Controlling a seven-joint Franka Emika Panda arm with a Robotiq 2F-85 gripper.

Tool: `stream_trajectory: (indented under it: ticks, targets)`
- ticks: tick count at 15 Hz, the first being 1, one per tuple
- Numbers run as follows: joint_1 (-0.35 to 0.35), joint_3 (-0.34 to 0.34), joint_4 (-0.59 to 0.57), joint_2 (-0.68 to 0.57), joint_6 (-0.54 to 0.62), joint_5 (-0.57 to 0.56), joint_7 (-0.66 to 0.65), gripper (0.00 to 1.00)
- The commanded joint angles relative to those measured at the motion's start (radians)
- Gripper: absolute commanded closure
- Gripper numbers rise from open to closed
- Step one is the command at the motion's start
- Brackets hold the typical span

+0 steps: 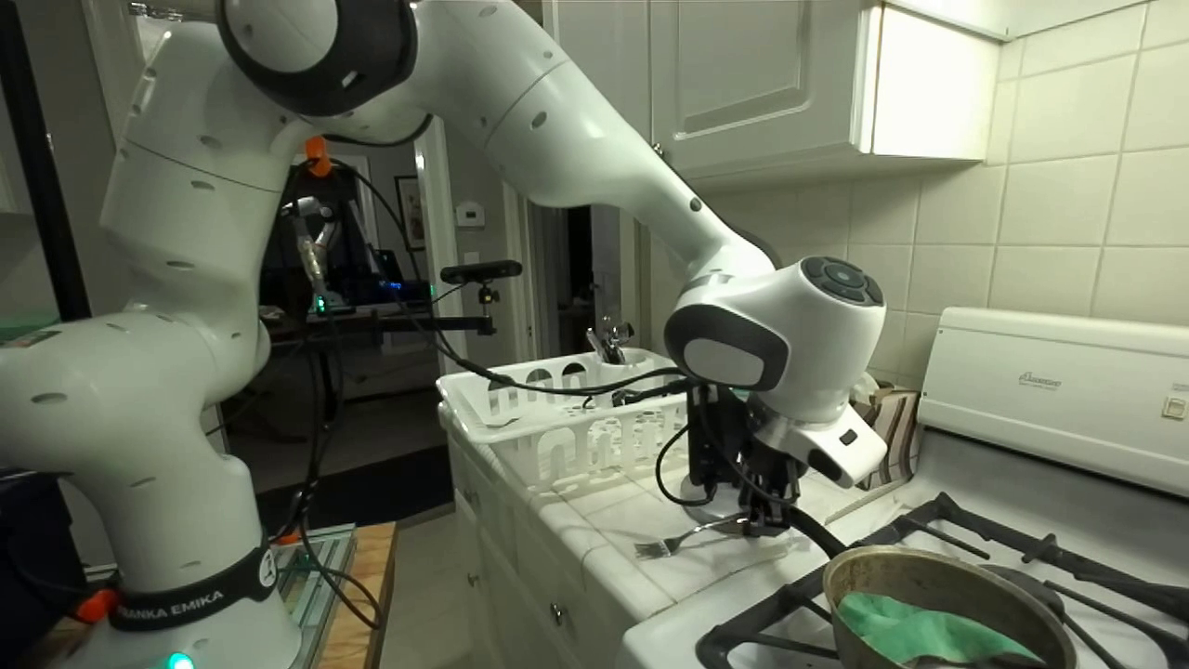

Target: Use the fork to remove the green cloth from the pot, put the green cloth in the white drying rack and put the fork back in the pot

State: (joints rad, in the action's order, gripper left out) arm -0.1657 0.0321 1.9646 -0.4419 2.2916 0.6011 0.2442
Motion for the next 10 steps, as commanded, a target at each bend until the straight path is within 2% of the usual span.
stream_trajectory:
  ticks: [1, 3, 5, 10]
  targets:
    - [0.004, -0.012, -0.032, -0.027, 0.007, -0.037, -0.044, 0.87]
    - [0.002, -0.014, -0.034, -0.025, 0.009, -0.044, -0.048, 0.95]
    - [-0.001, -0.015, -0.036, -0.024, 0.011, -0.048, -0.051, 1.00]
    - [-0.007, -0.012, -0.021, 0.002, 0.002, -0.041, -0.061, 0.99]
